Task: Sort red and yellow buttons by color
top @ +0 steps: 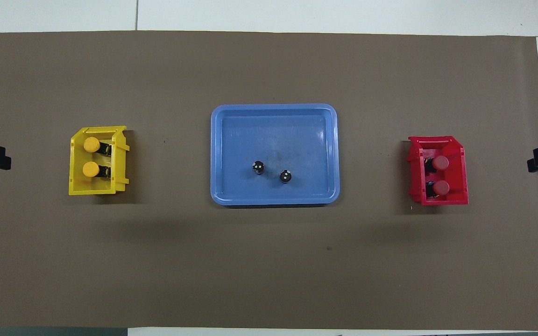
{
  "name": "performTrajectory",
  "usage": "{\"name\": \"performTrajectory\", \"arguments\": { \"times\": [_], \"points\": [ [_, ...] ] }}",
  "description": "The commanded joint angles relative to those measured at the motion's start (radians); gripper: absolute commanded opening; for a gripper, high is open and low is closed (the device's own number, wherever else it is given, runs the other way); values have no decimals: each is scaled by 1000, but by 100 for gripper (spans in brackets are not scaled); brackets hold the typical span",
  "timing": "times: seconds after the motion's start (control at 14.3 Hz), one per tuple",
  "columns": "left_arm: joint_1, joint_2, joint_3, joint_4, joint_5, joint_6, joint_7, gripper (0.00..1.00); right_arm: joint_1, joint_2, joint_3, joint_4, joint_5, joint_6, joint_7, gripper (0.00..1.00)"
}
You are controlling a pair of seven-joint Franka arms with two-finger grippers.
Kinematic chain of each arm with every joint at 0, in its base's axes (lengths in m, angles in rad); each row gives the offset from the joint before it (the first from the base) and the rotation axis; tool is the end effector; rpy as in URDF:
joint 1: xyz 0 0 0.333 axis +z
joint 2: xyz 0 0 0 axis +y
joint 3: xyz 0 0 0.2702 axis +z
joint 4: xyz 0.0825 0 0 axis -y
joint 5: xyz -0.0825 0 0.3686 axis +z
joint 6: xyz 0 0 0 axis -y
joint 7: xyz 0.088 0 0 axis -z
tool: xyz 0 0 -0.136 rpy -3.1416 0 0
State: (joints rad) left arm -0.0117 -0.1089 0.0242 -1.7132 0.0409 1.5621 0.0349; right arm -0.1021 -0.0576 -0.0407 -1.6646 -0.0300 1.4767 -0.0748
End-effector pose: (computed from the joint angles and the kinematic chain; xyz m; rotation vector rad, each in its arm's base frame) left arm 0.5059 0.0124 0.5412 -3.1034 0.0359 0.0669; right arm 0.5019 -0.0769 0.5304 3.1195 -0.1071 -0.2072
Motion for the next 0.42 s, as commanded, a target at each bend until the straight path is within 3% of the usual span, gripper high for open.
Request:
{"name": "performTrajectory", "arguments": {
  "times": [0.0,0.35],
  "points": [
    [6,-2,-3,23,-15,-11,30,100,-1,9,4,14,-11,-6,4,100],
    [6,-11,-9,38,-36,-10,43,100,-1,12,7,16,-51,74,1,100]
  ]
}}
